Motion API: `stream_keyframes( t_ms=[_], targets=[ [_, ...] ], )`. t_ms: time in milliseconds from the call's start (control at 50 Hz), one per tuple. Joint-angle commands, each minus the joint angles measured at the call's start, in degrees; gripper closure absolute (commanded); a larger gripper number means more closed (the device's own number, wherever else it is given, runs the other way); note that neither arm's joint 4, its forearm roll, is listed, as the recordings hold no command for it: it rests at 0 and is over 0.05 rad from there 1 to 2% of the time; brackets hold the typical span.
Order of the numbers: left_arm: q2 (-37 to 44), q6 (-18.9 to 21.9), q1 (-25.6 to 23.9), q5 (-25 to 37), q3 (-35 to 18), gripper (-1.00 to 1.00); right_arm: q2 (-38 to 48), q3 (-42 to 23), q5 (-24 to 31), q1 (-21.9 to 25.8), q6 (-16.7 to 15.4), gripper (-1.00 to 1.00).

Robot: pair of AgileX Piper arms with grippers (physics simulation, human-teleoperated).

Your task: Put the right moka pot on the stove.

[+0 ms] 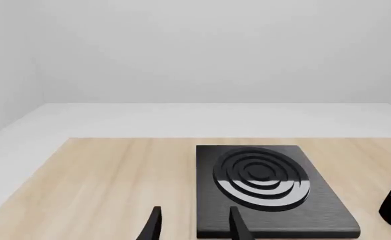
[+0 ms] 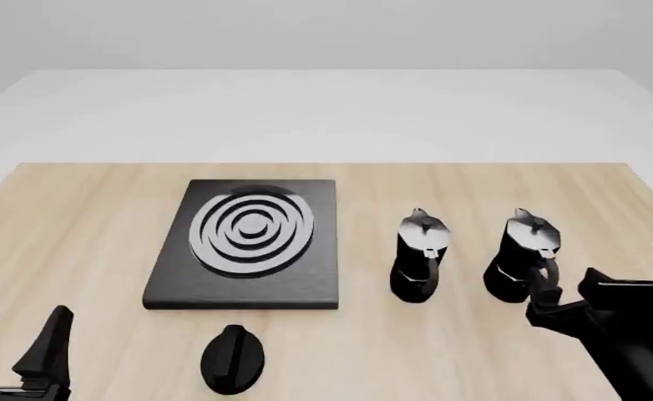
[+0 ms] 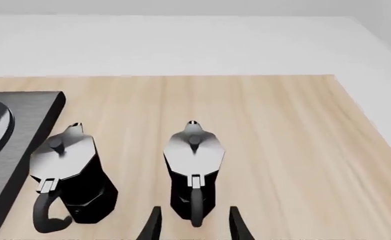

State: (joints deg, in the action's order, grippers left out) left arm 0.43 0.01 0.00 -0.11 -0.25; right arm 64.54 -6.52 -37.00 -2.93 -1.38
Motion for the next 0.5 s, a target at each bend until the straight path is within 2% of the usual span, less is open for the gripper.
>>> stream_keyframes(
  t_ms=[20, 400, 500],
  targets=[
    [0.0, 0.0, 0.01, 0.0, 0.0, -1.0, 11.28, 1.08, -10.02, 0.23, 0.68, -1.0],
    [0.0, 0.0, 0.0, 0.0, 0.0, -1.0, 20.36, -1.93, -14.69, -0.26, -0.1, -1.0],
    [0.01, 0.0, -0.01, 0.0, 0.0, -1.0, 20.55, -3.34, -13.61, -1.14, -0.15, -1.0]
  ],
)
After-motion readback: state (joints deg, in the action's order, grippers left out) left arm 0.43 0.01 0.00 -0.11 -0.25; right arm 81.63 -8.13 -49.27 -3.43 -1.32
